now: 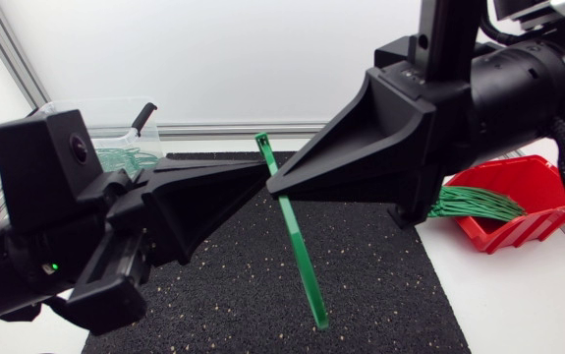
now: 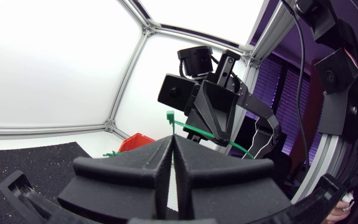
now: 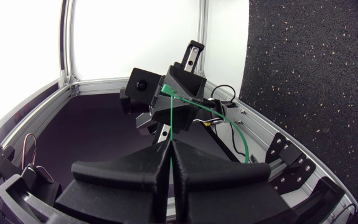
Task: Take a green cable tie from the red box, thread the tail through the head to close it, then place it in the transparent bin on the left.
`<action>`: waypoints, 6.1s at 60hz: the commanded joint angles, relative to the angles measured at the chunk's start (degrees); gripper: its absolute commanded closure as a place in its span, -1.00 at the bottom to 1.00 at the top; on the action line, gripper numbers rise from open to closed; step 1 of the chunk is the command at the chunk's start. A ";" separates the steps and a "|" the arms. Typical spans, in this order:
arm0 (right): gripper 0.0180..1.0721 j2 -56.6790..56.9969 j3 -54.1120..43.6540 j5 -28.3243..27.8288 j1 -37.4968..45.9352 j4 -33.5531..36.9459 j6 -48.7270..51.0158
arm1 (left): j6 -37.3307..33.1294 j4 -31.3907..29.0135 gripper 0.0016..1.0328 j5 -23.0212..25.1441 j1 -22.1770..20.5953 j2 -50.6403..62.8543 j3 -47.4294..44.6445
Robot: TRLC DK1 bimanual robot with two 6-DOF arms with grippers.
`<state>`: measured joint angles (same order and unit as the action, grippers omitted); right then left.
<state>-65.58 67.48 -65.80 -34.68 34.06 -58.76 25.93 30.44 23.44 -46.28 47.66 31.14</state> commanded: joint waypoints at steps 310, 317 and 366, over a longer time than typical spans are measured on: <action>-0.03 -14.22 2.21 -8.73 6.46 8.21 40.31 | -50.19 -8.46 0.93 -1.91 0.58 1.65 -3.45; -0.03 -15.28 2.13 -8.56 5.50 8.21 43.56 | -51.07 -9.61 0.93 -2.44 0.40 1.74 -2.13; -0.01 -14.40 1.25 -8.64 8.92 9.18 47.16 | -51.60 -9.78 0.93 -3.67 -1.79 1.21 -2.83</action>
<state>-78.56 68.79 -74.32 -26.11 42.37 -13.19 -24.27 19.94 20.43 -47.33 48.82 27.33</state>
